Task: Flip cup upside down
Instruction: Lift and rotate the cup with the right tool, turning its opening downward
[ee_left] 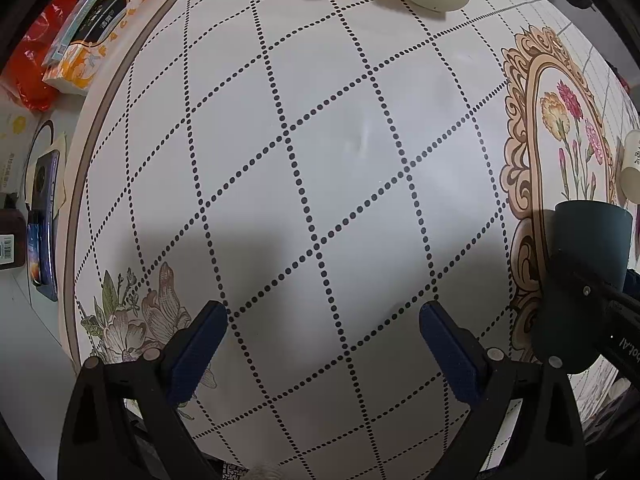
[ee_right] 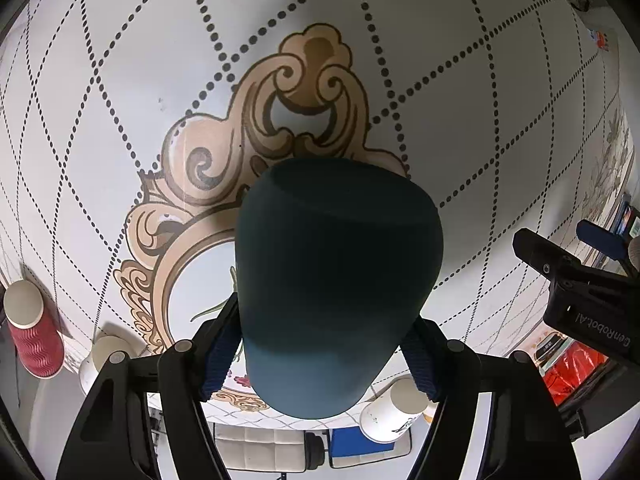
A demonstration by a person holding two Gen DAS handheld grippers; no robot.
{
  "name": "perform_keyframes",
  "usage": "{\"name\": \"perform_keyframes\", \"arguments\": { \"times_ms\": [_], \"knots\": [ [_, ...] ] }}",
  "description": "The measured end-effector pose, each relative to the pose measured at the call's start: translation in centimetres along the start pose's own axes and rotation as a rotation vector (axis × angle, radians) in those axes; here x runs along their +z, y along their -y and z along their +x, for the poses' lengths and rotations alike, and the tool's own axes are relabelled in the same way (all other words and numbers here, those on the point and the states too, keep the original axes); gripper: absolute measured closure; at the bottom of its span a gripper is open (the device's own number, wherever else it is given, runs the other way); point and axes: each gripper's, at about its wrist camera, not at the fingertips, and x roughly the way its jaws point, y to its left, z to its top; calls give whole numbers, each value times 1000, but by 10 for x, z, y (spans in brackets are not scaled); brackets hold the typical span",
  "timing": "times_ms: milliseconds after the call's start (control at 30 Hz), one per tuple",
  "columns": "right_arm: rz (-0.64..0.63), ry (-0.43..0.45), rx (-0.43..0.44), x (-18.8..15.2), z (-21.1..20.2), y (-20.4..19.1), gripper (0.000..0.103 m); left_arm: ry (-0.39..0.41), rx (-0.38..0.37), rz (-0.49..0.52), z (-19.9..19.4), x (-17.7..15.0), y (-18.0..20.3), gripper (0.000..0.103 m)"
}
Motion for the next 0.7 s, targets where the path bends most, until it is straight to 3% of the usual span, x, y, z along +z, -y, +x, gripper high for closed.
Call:
{"name": "perform_keyframes", "arguments": {
  "times_ms": [367, 533, 700],
  "knots": [
    [142, -25, 2, -2, -1, 24, 29, 22, 19, 2, -10, -2, 0, 4],
    [298, -27, 72, -10, -8, 39, 30, 36, 34, 7, -16, -2, -3, 4],
    [535, -17, 162, -23, -14, 57, 30, 47, 44, 18, -24, -7, -7, 4]
  ]
}}
